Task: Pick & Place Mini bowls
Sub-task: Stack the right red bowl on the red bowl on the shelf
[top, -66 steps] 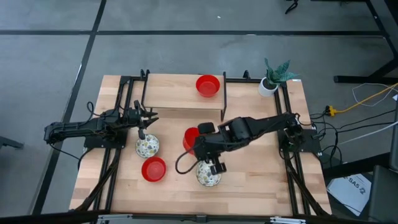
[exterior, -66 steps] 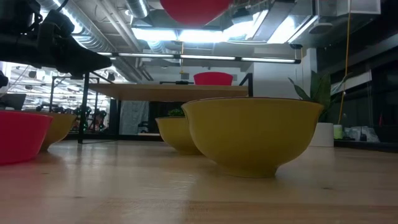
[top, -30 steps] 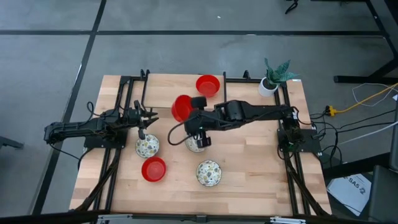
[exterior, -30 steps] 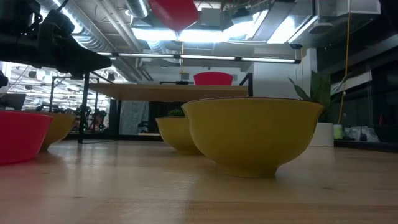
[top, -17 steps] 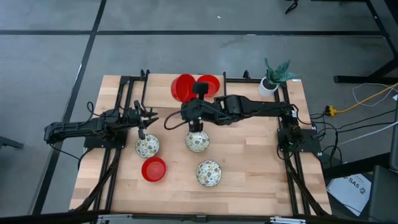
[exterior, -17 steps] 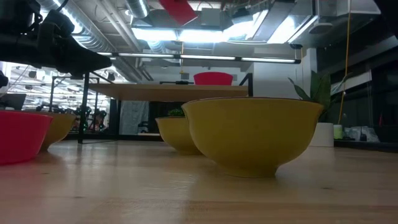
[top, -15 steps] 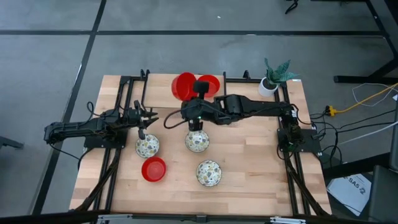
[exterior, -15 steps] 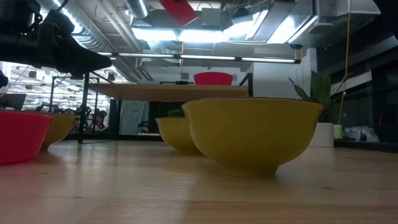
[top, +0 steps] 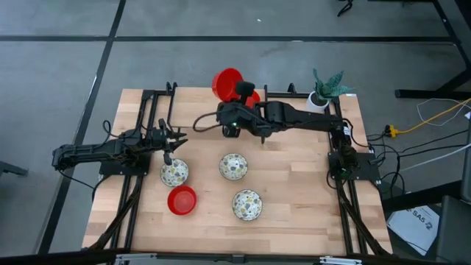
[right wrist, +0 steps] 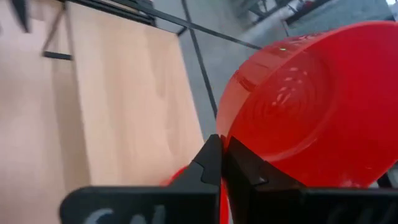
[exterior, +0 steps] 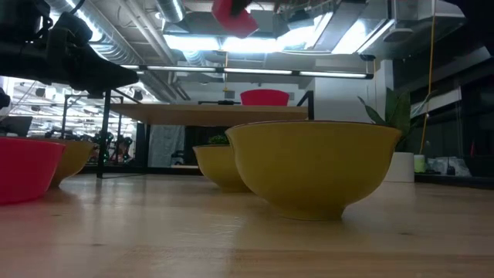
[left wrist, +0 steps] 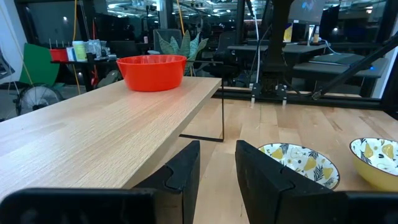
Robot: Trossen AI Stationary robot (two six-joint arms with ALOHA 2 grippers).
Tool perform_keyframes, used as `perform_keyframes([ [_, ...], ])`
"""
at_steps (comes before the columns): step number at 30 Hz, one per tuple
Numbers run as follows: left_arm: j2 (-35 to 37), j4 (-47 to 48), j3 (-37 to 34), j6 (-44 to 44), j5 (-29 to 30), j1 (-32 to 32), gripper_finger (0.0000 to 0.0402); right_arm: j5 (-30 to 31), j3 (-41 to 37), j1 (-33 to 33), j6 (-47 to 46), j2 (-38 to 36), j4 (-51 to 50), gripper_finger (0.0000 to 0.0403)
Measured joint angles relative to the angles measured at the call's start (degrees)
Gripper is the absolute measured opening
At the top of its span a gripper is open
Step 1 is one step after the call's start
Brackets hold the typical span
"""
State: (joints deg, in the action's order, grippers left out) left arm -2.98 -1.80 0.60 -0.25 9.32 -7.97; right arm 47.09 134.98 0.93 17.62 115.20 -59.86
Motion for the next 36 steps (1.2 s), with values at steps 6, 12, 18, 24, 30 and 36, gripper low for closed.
perform_keyframes([
  [6, -0.02, 0.0, 0.0, 0.0, 0.0, 0.0, 0.0098, -0.03, 0.0, -2.64, -4.8, 0.0, -3.92, 0.0007],
  [12, 0.0, 0.0, 0.0, 0.0, 0.0, 0.0, 0.0098, -0.11, 0.0, -5.16, -9.78, 0.0, -9.83, 0.0007],
  [18, -0.01, 0.0, 0.01, 0.0, 0.0, -0.01, 0.0098, -0.2, 0.0, -7.14, -10.92, 0.0, -12.1, 0.0007],
  [24, 0.0, 0.0, 0.0, 0.0, 0.0, -0.01, 0.0098, -4.53, 0.0, -9.2, -14.14, 0.0, -13.29, 0.0007],
  [30, -0.02, 0.0, 0.0, 0.0, 0.0, -0.01, 0.0098, -8.26, 0.0, -10.28, -15.64, 0.0, -15.35, 0.0007],
  [36, -0.02, 0.0, 0.0, 0.0, 0.02, 0.0, 0.0098, -13.25, 0.0, -11.21, -15.27, 0.0, -16.37, 0.0007],
])
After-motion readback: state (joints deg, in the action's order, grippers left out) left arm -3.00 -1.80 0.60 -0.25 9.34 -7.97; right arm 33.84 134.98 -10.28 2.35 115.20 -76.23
